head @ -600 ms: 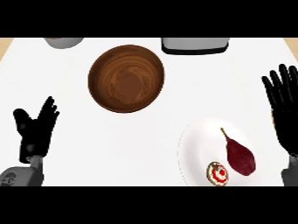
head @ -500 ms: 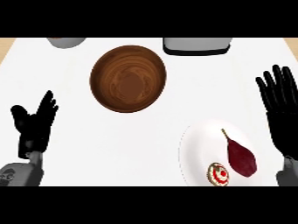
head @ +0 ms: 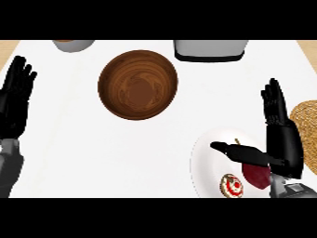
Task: Pick the cupcake from the plate and place it in the bowl
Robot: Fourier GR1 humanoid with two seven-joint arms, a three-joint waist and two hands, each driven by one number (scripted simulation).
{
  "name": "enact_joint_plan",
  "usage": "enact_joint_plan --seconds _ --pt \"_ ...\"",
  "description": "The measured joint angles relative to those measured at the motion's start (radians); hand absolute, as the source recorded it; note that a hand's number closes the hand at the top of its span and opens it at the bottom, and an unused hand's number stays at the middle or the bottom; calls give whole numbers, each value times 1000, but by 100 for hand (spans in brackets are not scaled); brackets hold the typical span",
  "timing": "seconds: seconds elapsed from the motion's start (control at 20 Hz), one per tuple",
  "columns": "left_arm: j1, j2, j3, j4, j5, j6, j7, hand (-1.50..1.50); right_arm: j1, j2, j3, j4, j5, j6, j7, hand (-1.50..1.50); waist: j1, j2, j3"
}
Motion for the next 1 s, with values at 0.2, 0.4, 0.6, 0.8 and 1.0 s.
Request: enact_joint_plan --seconds 0.2,0.4,0.6,0.8,1.0 --pt "8 8 17 -16 17 -22 -25 0 74 44 151 -56 266 -166 75 -150 -4 -1 1" --pt "17 23 39 -21 29 -38 -42 0 136 25 246 -120 517 -208 248 -150 -12 -1 0" --pt "21 27 50 -19 31 -41 -50 0 192 -21 266 -216 699 -126 467 -150 -27 0 -1" --pt "30 32 59 -26 38 -49 -53 0 249 -72 293 -336 803 41 682 -150 -29 0 -2" --pt "31 36 64 -31 47 -61 -53 0 293 -129 338 -473 830 258 885 -150 -21 4 -1"
